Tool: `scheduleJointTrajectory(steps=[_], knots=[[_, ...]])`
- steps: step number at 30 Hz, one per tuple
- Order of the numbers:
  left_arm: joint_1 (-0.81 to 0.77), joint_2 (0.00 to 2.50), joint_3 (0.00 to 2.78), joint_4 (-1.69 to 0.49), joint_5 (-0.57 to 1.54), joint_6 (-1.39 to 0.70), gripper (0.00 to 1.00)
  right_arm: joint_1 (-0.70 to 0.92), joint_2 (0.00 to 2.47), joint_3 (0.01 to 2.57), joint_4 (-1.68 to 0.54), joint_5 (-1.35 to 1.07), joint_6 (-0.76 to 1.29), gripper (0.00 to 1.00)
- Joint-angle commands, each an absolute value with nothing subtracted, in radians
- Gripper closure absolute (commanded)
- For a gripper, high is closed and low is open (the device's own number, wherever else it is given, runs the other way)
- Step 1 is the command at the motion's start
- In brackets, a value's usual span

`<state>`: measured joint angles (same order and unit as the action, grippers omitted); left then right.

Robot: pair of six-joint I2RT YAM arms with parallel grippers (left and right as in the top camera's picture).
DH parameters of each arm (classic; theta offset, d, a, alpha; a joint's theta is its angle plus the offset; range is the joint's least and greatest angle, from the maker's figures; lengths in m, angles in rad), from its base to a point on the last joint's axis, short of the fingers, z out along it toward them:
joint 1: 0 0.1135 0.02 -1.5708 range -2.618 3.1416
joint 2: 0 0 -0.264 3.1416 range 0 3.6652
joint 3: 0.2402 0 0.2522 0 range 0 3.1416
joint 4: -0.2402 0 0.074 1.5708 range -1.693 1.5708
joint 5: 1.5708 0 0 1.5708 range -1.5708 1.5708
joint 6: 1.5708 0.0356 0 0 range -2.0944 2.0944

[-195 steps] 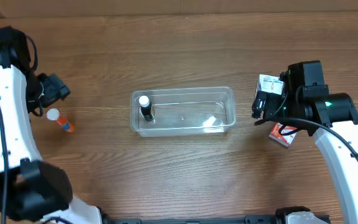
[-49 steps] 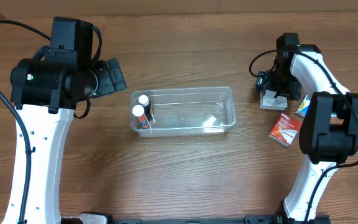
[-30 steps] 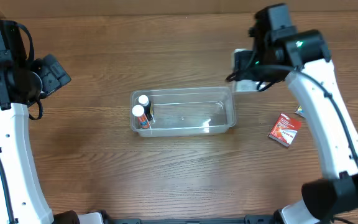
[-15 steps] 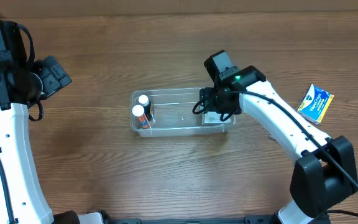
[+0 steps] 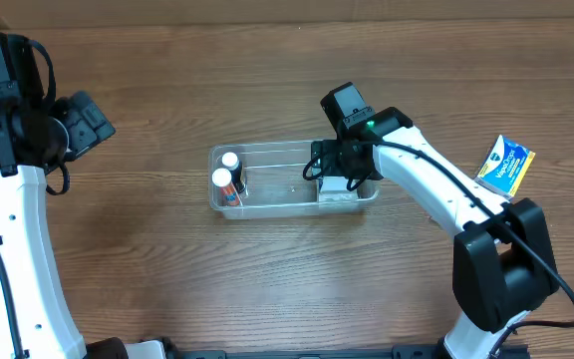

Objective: Pack container
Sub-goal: 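Lower the white bandage box into the container's right end, release, then move the right gripper to the blue cough drop box and grasp it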

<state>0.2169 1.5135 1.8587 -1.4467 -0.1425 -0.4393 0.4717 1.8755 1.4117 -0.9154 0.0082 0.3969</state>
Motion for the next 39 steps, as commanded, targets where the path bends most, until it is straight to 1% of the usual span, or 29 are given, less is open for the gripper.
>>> scheduleJointTrajectory(steps=[1,3,5,7,9,12,14,15,17,20,22,24,26,31,34,39], knots=[[0.22,1.518,1.874,-1.454,-0.137,-0.45,0.0,0.468,1.872,1.409,-0.909,0.025,0.389,0.1],[0.22,1.518,1.874,-1.454,-0.137,-0.449,0.0,0.47,1.872,1.423,-0.921,0.026,0.389,0.09],[0.22,1.518,1.874,-1.455,-0.138,-0.449,0.0,0.472,1.855,1.499,-0.986,0.046,0.39,0.03],[0.22,1.518,1.874,-1.455,-0.137,-0.449,0.0,0.47,1.786,1.665,-1.081,0.134,0.406,0.0],[0.22,1.518,1.874,-1.456,-0.137,-0.449,0.0,0.403,1.683,1.832,-1.141,0.218,0.474,0.0],[0.22,1.518,1.874,-1.463,-0.138,-0.449,0.0,0.187,1.599,1.88,-1.19,0.207,0.476,0.0],[0.22,1.518,1.874,-1.462,-0.138,-0.449,0.0,-0.034,1.621,1.861,-1.277,0.162,0.438,0.0],[0.22,1.518,1.874,-1.462,-0.137,-0.449,0.0,-0.163,1.669,1.837,-1.302,0.121,0.41,0.0],[0.22,1.518,1.874,-1.462,-0.137,-0.449,0.0,-0.294,1.769,1.789,-1.302,0.105,0.391,0.0],[0.22,1.518,1.874,-1.466,-0.137,-0.449,0.0,-0.387,1.943,1.736,-1.287,0.072,0.37,0.0],[0.22,1.518,1.874,-1.47,-0.136,-0.449,0.0,-0.413,2.038,1.721,-1.275,0.06,0.361,0.0],[0.22,1.518,1.874,-1.47,-0.122,-0.449,0.0,-0.421,2.111,1.721,-1.258,0.035,0.307,0.0],[0.22,1.518,1.874,-1.469,-0.103,-0.45,0.0,-0.42,2.157,1.721,-1.243,0.027,0.305,0.0],[0.22,1.518,1.874,-1.469,-0.104,-0.449,0.0,-0.42,2.17,1.721,-1.224,0.017,0.3,0.0],[0.22,1.518,1.874,-1.468,-0.114,-0.449,0.0,-0.42,2.17,1.721,-1.219,-0.041,0.262,0.0],[0.22,1.518,1.874,-1.465,-0.115,-0.441,0.0,-0.42,2.17,1.721,-1.197,-0.036,0.266,0.0]])
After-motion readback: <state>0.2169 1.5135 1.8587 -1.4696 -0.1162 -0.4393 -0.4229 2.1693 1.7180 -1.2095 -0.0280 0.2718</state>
